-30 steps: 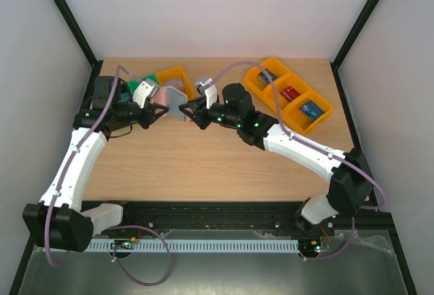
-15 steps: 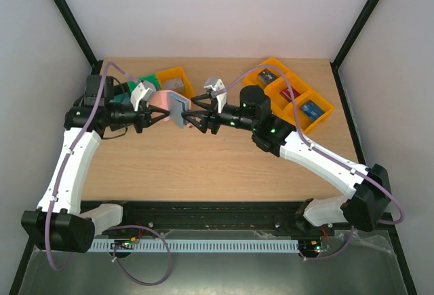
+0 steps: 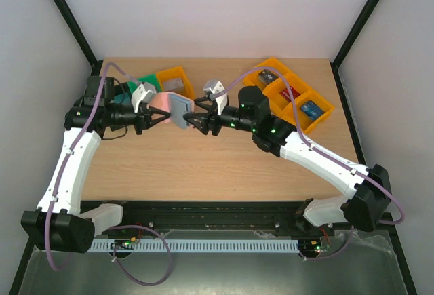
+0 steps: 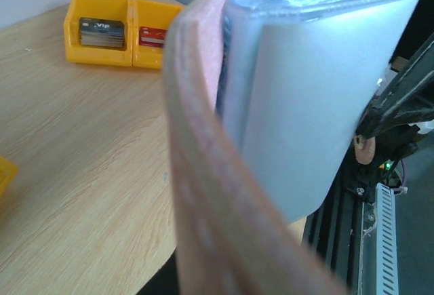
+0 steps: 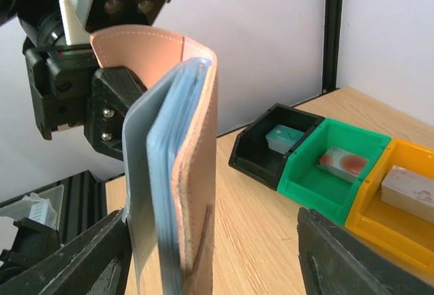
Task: Take the credit cards out of the card holder
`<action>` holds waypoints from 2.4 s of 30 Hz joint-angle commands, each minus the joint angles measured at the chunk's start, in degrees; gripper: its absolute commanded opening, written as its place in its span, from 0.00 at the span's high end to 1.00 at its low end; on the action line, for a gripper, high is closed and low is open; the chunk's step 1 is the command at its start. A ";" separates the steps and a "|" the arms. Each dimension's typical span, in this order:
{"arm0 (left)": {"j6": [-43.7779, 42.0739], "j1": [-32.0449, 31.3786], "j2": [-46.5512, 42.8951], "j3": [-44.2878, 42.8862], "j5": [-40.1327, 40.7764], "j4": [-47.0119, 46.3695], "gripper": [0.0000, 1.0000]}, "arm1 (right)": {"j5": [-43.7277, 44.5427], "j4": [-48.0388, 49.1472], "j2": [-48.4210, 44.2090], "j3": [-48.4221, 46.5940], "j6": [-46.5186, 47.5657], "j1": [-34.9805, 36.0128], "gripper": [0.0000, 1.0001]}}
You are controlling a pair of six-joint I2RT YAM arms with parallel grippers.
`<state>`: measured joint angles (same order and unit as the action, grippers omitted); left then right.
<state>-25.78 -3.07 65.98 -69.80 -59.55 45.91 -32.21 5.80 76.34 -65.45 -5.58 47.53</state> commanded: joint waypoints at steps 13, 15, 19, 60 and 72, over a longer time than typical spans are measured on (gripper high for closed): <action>-2.70 0.43 -1.13 -0.96 -2.26 1.12 0.98 | -0.41 -9.33 -1.68 -2.54 7.75 -1.29 0.25; -2.42 0.43 -1.03 -0.67 -2.04 0.82 0.98 | -0.94 -9.97 -2.07 -2.49 8.08 -1.60 0.23; -2.06 0.48 -1.35 -0.27 -1.62 0.49 0.98 | -1.02 -9.92 -2.59 -2.43 7.95 -1.94 0.21; 2.40 0.52 -1.51 2.51 0.14 -4.21 0.64 | -6.19 -0.44 5.05 -4.94 -3.86 -2.86 0.98; 7.59 0.61 -0.23 3.97 14.83 -9.49 0.00 | 30.47 -11.96 6.07 -6.20 -11.09 -2.81 0.98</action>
<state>-19.14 -2.61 65.36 -65.82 -49.80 38.17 -20.69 -1.45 81.69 -69.30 -13.43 44.93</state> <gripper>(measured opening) 0.994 0.063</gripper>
